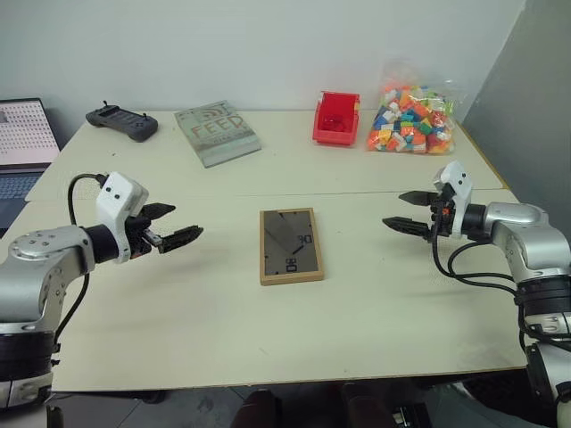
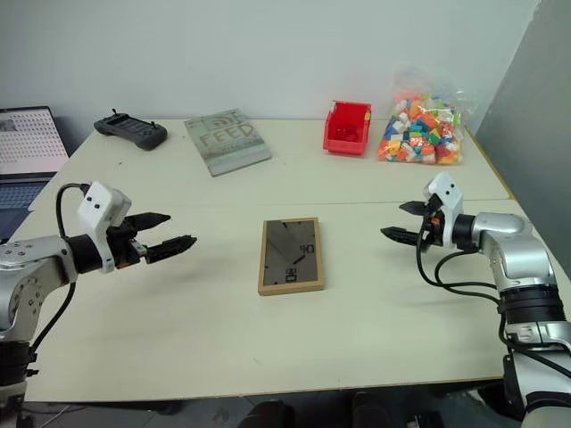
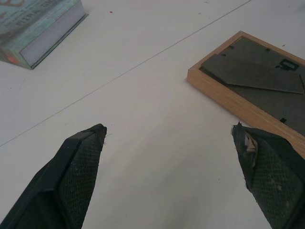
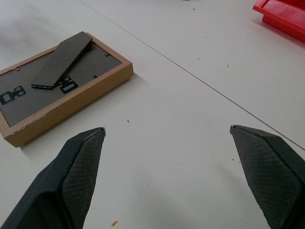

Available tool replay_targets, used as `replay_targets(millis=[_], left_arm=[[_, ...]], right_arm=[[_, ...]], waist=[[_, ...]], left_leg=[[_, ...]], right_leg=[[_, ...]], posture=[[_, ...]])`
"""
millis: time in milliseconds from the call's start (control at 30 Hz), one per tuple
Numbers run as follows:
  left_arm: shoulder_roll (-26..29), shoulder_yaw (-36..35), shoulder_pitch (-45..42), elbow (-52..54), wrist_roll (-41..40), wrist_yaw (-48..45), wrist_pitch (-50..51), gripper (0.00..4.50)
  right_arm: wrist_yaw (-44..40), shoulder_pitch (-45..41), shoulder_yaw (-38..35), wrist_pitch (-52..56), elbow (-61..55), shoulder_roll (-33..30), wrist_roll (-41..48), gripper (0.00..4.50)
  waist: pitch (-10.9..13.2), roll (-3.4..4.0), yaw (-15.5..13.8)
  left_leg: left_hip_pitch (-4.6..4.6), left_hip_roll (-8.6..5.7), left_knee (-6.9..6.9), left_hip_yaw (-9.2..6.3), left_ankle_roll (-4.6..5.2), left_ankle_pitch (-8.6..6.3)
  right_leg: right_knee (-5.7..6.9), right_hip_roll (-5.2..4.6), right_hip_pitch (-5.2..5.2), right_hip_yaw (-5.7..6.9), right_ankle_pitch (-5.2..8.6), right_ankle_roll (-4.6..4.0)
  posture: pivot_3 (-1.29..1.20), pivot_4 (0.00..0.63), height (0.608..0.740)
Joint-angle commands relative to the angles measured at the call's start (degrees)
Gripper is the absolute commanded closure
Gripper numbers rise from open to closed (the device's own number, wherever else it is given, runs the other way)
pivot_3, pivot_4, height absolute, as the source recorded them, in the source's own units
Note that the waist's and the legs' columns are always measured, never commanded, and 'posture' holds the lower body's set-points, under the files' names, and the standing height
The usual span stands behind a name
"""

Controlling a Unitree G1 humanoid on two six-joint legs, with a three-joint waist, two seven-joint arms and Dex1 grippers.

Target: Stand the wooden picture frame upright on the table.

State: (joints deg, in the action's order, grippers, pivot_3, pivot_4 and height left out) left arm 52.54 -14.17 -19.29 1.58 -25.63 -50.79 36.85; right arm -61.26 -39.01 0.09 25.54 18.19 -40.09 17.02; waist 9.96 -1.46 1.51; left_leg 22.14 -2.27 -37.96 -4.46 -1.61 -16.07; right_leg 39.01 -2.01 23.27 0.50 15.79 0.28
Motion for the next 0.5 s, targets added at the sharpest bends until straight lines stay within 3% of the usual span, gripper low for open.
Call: replay_targets(millis=[33,333,400,500], left_arm=[[1.0,0.0,-0.6,1.0,0.7,-0.8,-1.8,0.0],[0.0,1.0,-2.0,-1.1,0.8,-1.1,-1.8,0.0],[-2.3,1.3,-3.7,-3.0,1.8,1.2,-3.7,0.36],[-6.9,1.6,-5.5,-4.4,2.0,4.9,-4.2,0.91]], right_arm=[[-0.8,-0.8,-1.3,0.1,-2.8,-0.7,1.1,0.03],[-1.1,-1.6,0.2,-0.8,-2.3,-0.2,-0.3,0.03],[-1.3,-1.6,1.4,-2.0,-1.5,1.0,-0.9,0.0],[2.4,-1.8,2.5,-2.7,-0.3,4.5,-2.4,0.55]], waist=[[0.0,0.0,0.0],[0.0,0.0,0.0],[0.0,0.0,0.0],[0.0,-0.03,0.0]], left_leg=[[0.0,0.0,0.0,0.0,-0.01,0.01],[0.0,0.0,0.0,0.0,0.0,0.0],[0.0,0.0,0.0,-0.01,0.0,0.0],[-0.01,0.0,-0.04,-0.02,0.0,0.0]], right_leg=[[0.0,0.0,0.0,0.0,0.0,0.0],[0.01,0.0,0.0,0.0,0.0,0.0],[0.01,0.0,0.01,0.01,0.0,0.0],[0.04,0.0,-0.01,0.04,0.0,0.0]], posture=[[0.0,0.15,0.74],[0.0,0.15,0.74],[0.0,0.15,0.74],[0.0,0.15,0.74]])
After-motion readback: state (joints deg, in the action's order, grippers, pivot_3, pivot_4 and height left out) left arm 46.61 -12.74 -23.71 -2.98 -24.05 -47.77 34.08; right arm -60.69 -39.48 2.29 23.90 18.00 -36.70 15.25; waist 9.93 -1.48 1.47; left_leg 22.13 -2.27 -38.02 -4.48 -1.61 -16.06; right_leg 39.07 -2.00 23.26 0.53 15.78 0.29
